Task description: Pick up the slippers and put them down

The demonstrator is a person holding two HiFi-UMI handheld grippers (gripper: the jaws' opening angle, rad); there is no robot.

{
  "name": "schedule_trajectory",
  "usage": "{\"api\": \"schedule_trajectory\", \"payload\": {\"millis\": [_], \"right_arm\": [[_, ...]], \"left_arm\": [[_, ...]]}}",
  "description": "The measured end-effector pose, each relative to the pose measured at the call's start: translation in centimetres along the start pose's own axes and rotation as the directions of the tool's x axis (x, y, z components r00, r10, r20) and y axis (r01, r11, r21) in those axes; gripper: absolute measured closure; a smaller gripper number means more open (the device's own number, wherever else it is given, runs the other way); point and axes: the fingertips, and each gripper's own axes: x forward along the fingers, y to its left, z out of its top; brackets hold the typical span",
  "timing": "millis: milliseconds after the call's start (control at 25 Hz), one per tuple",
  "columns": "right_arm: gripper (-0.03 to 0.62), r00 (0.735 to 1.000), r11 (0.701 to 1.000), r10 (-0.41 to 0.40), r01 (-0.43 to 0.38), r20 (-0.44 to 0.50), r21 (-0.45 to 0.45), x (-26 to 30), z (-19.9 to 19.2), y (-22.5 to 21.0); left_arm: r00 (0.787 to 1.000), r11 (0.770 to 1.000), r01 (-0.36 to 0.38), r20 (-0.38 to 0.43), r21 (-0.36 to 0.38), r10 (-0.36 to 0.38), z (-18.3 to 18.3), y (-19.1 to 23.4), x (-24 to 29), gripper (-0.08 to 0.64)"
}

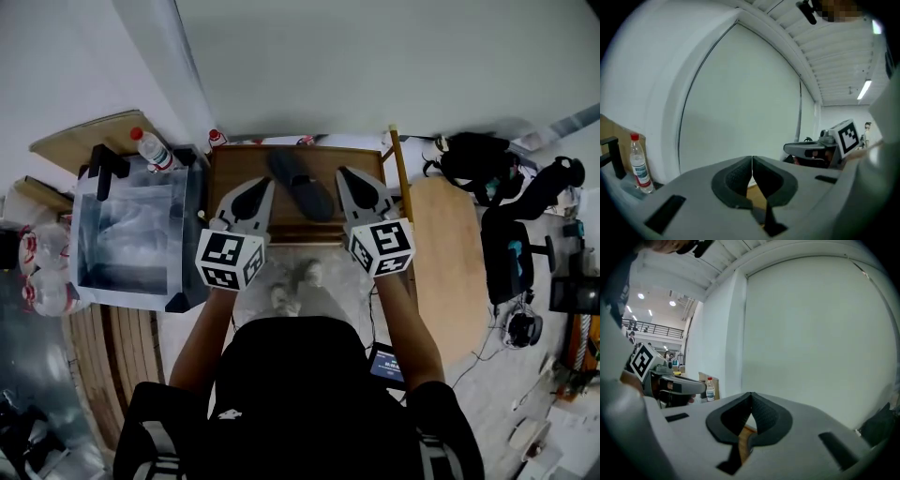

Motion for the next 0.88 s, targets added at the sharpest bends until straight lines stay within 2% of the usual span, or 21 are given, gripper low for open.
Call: {"api": "schedule_trajectory", "payload": {"millis": [320, 560, 880], "right_arm": [[0.603, 0.998, 0.999, 0.027, -0.026, -0.056, 0.019, 2.6, -2.7, -2.5], [0.603, 0.989, 0.996, 0.069, -0.061, -0.134, 0.058, 4.9, -6.2, -4.1], [0.603, 0.942, 0.984, 0.163, -0.135, -0.292, 0.114, 7.5, -13.5, -4.9]], "left_arm": [[0.999, 0.999, -0.028, -0.038, -0.019, 0.027, -1.9, 1.3, 3.4, 0.555], [0.994, 0.997, -0.056, -0.093, -0.054, 0.051, -4.6, 2.4, 5.9, 0.555], [0.978, 0.988, -0.11, -0.189, -0.113, 0.087, -9.6, 3.9, 8.3, 0.554]]}}
